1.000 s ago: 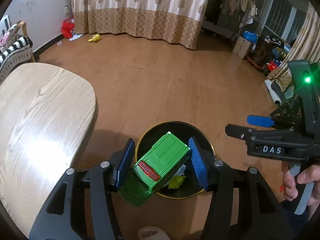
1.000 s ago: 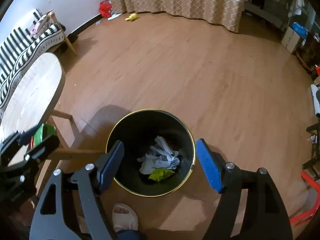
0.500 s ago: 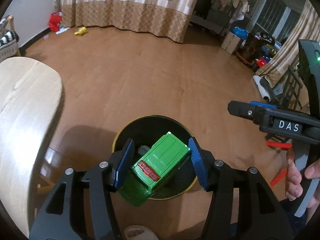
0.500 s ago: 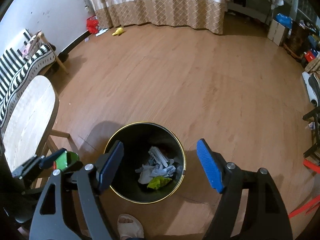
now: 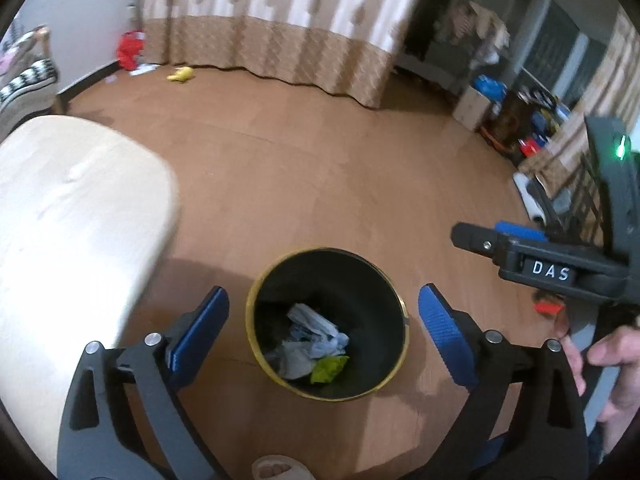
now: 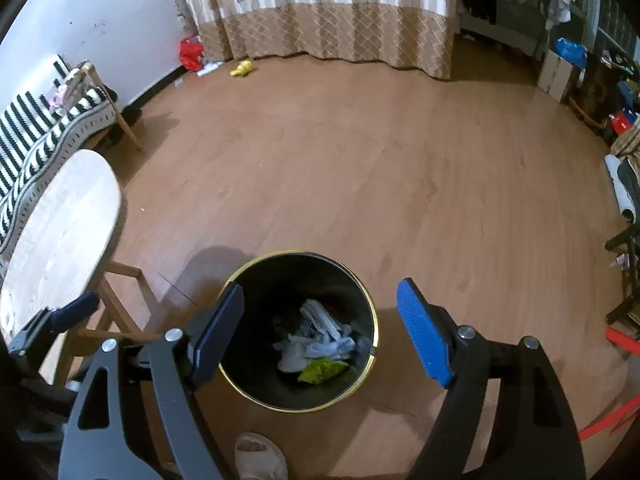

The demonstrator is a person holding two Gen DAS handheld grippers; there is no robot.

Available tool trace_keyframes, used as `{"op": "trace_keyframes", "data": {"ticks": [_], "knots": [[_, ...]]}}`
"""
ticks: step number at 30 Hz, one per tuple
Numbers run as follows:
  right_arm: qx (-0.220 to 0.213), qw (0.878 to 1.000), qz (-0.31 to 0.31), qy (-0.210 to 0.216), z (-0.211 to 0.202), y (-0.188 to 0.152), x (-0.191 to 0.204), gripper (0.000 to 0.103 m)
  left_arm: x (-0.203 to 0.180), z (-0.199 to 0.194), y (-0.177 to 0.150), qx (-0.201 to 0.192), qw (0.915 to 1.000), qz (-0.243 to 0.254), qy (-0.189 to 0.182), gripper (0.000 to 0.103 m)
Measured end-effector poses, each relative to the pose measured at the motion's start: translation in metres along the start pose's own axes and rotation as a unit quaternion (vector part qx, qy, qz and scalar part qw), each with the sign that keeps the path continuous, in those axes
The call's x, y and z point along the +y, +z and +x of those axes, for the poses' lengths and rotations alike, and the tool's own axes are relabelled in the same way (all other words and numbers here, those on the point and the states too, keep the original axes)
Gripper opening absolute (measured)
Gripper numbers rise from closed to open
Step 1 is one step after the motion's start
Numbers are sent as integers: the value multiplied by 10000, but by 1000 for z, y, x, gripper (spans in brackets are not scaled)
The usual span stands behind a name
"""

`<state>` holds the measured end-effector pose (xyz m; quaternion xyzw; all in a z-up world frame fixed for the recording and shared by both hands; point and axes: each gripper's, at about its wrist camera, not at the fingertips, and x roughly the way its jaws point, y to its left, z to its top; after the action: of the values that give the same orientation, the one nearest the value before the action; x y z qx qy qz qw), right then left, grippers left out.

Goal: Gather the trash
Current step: 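Move both tools back over the table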

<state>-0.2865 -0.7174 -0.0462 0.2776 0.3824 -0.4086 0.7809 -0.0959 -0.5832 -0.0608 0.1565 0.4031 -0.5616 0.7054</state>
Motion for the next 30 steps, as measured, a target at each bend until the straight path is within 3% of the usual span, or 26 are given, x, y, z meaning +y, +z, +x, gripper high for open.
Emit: {"op": "trace_keyframes", "data": {"ticks": [4, 7, 13, 16, 19, 22, 25, 30], "knots": [[-117, 9993, -127, 321, -9, 4, 29, 77, 40, -50, -2, -297, 9982, -303, 415, 95], [-152, 9967, -469, 638, -15, 3, 70, 78, 77, -96, -7, -629, 9920, -598, 915, 96], [-133, 9833, -1370, 1194, -22, -11, 176, 79, 163, -189, -48, -981, 9661, -1434, 1909, 96], [-84, 9717, -1765, 1566, -28, -25, 235, 79, 210, -234, -82, -1037, 9438, -1968, 2446, 96], [-1, 9576, -2174, 1889, -35, -44, 298, 79, 261, -280, -123, -1116, 9132, -2728, 2814, 96], [101, 9415, -2580, 2164, -40, -69, 357, 79, 304, -323, -169, -1199, 8730, -3385, 3301, 96], [164, 9240, -3000, 2365, -47, -101, 414, 79, 332, -345, -205, -1108, 8422, -3812, 3649, 96], [307, 8976, -3569, 2571, -52, -149, 493, 79, 370, -357, -244, -951, 8107, -4313, 3843, 96]]}}
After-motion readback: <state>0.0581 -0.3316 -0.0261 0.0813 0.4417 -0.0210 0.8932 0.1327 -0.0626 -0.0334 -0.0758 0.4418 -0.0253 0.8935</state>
